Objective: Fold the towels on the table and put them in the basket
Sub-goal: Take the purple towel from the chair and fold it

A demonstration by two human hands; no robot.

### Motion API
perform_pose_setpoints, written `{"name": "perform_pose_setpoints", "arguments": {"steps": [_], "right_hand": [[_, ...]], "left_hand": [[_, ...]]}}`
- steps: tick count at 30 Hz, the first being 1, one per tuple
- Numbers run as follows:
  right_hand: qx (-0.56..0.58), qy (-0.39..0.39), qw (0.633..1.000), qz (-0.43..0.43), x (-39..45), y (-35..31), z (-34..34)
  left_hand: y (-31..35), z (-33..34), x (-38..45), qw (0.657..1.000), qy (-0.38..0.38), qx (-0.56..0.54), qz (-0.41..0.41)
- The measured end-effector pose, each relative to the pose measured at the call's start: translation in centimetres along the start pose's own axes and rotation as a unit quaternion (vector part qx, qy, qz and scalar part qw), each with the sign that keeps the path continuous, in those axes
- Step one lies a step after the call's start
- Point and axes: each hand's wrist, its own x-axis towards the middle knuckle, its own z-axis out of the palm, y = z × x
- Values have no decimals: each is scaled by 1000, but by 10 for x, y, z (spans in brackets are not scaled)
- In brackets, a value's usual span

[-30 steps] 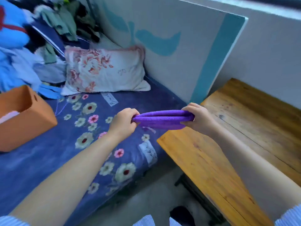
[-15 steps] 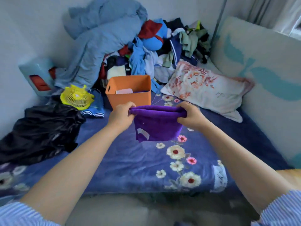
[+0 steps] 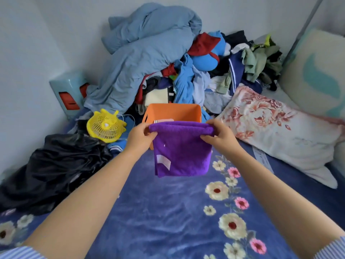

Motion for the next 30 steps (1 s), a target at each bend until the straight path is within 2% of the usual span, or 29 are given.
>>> {"name": "perform_pose_setpoints", "arguments": {"steps": [6, 12, 16, 19, 21, 24, 27, 30], "right_hand": [[-57, 6, 998, 9, 143, 33, 6], [-82, 37, 995, 32, 278, 66, 18], [-68, 44, 995, 51, 338, 95, 30], [-50, 39, 995, 76, 372, 133, 43], [-54, 41, 992, 108, 385, 160, 52], [-115, 36, 975, 184, 400, 200, 70], [-196, -25, 935, 294, 414, 245, 95], [-248, -70, 904, 342, 428, 277, 113]], "left_hand": [[1, 35, 136, 998, -17, -37, -56], [-1, 70, 254, 999, 0, -2, -32], [-21, 96, 320, 998, -17, -31, -48], [-49, 132, 369, 992, -27, -73, -97], [-69, 156, 391, 987, -53, -89, -124], [-102, 194, 409, 979, -106, -56, -164], [-147, 236, 421, 969, -148, 5, -199], [-179, 268, 432, 956, -186, 89, -210]]}}
